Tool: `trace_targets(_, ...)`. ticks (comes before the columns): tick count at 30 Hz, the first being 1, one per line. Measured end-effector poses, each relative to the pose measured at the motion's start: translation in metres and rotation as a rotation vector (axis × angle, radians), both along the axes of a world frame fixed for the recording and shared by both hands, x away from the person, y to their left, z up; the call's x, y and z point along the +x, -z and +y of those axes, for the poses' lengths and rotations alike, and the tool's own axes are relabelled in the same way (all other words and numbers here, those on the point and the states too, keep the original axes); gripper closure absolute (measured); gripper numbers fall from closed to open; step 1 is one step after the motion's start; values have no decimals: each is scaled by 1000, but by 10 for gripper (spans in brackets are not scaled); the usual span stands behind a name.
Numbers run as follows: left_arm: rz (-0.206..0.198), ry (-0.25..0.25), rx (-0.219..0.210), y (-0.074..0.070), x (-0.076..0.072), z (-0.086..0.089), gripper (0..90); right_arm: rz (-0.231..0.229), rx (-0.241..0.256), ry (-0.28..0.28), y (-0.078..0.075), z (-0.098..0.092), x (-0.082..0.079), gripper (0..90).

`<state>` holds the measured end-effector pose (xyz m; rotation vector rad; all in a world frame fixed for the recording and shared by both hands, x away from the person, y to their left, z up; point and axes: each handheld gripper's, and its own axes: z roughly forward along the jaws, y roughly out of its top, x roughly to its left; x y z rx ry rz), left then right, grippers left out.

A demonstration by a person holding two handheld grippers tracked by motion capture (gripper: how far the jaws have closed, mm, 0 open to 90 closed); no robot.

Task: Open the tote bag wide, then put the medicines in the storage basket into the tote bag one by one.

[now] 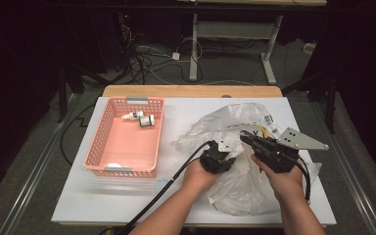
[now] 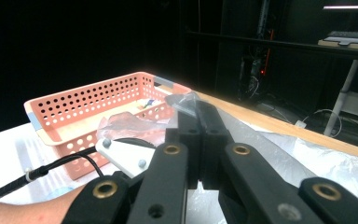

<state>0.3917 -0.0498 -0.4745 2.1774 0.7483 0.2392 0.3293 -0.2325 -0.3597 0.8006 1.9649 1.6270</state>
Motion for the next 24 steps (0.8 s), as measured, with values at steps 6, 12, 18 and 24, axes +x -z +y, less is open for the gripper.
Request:
trace_targets(6, 1, 15, 18, 0, 1, -1, 662, 1, 1, 4, 1, -2, 2, 900)
trace_targets(12, -23, 27, 1, -3, -4, 0, 502, 4, 4, 11, 1, -4, 4, 900)
trace_targets(18, -34, 43, -50, -13, -15, 11, 396, 8, 1, 8, 3, -3, 4, 900)
trace_targets(24, 5, 54, -115, -14, -25, 31, 311, 6, -7, 5, 3, -3, 3, 900)
